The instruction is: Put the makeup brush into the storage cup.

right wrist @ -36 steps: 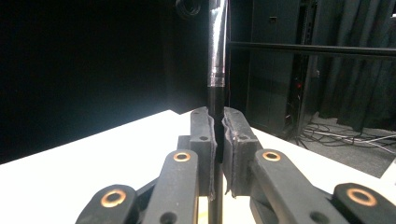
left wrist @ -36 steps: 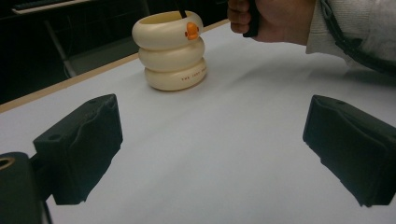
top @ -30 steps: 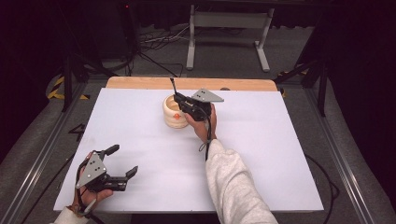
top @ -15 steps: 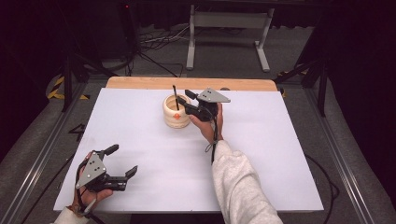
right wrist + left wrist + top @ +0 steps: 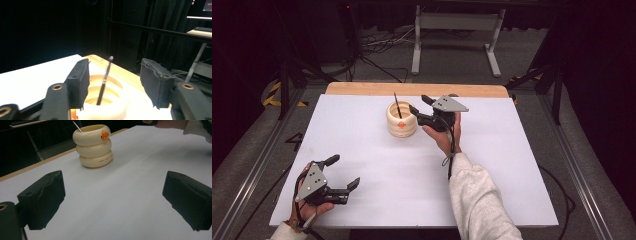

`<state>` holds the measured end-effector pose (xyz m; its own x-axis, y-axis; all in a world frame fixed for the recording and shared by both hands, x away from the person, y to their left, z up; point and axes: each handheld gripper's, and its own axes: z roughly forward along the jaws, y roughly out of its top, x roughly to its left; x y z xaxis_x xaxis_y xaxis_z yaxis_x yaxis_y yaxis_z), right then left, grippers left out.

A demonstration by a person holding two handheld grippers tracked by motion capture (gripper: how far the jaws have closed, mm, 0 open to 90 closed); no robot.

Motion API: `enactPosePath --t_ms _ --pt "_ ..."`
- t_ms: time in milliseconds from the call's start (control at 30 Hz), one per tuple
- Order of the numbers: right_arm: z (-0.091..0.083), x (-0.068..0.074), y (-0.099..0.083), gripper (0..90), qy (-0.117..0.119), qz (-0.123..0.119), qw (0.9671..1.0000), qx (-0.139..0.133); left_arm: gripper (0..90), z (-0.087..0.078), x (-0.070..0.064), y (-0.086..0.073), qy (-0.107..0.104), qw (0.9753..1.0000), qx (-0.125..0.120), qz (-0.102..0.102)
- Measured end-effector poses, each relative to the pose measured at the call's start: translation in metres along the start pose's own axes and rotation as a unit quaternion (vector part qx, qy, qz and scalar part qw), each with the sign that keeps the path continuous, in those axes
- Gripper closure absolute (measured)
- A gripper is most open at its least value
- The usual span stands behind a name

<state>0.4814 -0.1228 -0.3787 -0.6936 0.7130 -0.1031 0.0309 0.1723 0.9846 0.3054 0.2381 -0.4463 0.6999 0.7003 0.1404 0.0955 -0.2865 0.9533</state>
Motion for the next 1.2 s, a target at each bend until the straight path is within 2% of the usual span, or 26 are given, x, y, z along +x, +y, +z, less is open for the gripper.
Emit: enactPosePath --t_ms 133,333,667,967,1200 --pt "-0.004 0.001 0.002 37.4 -0.005 -0.010 0.9999 0.003 5.1 0.000 -0.001 0.000 0.000 1.0000 0.002 0.000" --pt "-0.014 0.003 0.007 27.4 -0.021 -0.027 0.9994 0.010 5.1 0.000 -0.001 0.000 0.001 1.0000 0.002 0.002" --pt "-0.024 0.004 0.011 20.7 -0.036 -0.047 0.9981 0.018 5.0 0.001 -0.001 0.000 0.002 1.0000 0.006 0.007" --pt "-0.025 0.006 0.011 7.6 -0.049 -0.057 0.9968 0.027 4.9 0.002 -0.002 0.000 0.001 0.9999 0.010 0.006" --pt "-0.027 0.005 0.010 3.3 -0.052 -0.056 0.9966 0.030 4.8 0.002 -0.002 -0.001 -0.003 0.9999 0.013 0.006"
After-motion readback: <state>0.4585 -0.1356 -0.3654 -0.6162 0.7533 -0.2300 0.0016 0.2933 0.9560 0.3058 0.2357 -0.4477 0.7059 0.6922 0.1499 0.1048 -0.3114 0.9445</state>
